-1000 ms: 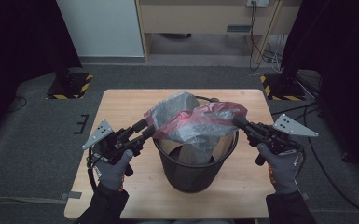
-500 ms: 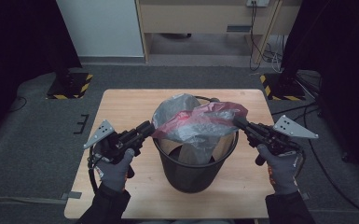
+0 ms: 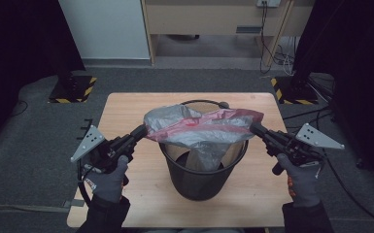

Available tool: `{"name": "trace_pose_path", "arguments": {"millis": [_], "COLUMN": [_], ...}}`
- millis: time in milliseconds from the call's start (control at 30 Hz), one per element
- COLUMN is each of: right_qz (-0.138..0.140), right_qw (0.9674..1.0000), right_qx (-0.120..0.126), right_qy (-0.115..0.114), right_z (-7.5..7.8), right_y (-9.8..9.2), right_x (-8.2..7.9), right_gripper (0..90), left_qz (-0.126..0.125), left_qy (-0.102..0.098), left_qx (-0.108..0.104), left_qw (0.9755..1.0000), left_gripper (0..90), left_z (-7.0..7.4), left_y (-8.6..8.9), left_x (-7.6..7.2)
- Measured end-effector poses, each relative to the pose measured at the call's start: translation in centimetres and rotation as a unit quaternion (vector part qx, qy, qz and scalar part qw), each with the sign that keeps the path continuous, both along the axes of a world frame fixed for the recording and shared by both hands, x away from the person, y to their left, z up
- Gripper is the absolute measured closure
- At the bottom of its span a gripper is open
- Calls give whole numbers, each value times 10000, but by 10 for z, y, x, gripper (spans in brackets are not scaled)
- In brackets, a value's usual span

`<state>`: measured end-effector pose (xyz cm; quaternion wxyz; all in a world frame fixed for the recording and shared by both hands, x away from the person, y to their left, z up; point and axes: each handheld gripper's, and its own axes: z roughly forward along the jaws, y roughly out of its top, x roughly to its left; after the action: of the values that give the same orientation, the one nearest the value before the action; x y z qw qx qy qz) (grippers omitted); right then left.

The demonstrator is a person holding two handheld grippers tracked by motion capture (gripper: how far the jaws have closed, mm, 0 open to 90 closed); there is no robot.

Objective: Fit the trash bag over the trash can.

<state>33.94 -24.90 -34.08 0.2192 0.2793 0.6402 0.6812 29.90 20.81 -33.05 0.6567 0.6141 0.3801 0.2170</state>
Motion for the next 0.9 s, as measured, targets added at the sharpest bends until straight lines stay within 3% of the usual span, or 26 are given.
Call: {"name": "trace_pose_path", "arguments": {"millis": [133, 267, 367, 533, 633, 700, 900], "right_qz": [-20, -48, -119, -123, -150, -215, -294], "right_qw": [9999, 9996, 9988, 9982, 9982, 9986, 9992], "right_qx": [-20, -60, -117, -288, -275, -218, 128], "right_qy": [124, 271, 471, 508, 505, 439, 243], "right_z": [-7, -18, -25, -35, -35, -33, -18], "right_y": [-7, -13, -13, -3, -3, -6, -20], "right_x": [-10, -19, -20, -15, -15, -15, -17], "right_gripper": [900, 900, 900, 900, 900, 857, 639], "left_qz": [-75, -175, -241, -347, -416, -447, -370], "left_qy": [160, 350, 415, 435, 344, 283, 165], "left_qx": [119, -24, 24, 66, 16, -58, 100], "left_qw": [9998, 9992, 9988, 9984, 9985, 9986, 9991], "left_gripper": [900, 900, 900, 900, 900, 898, 897], "left_z": [-10, -21, -25, -32, -32, -32, -28], "left_y": [-6, -9, -12, -21, -21, -19, -21], "left_x": [-11, -17, -18, -16, -15, -15, -18]}}
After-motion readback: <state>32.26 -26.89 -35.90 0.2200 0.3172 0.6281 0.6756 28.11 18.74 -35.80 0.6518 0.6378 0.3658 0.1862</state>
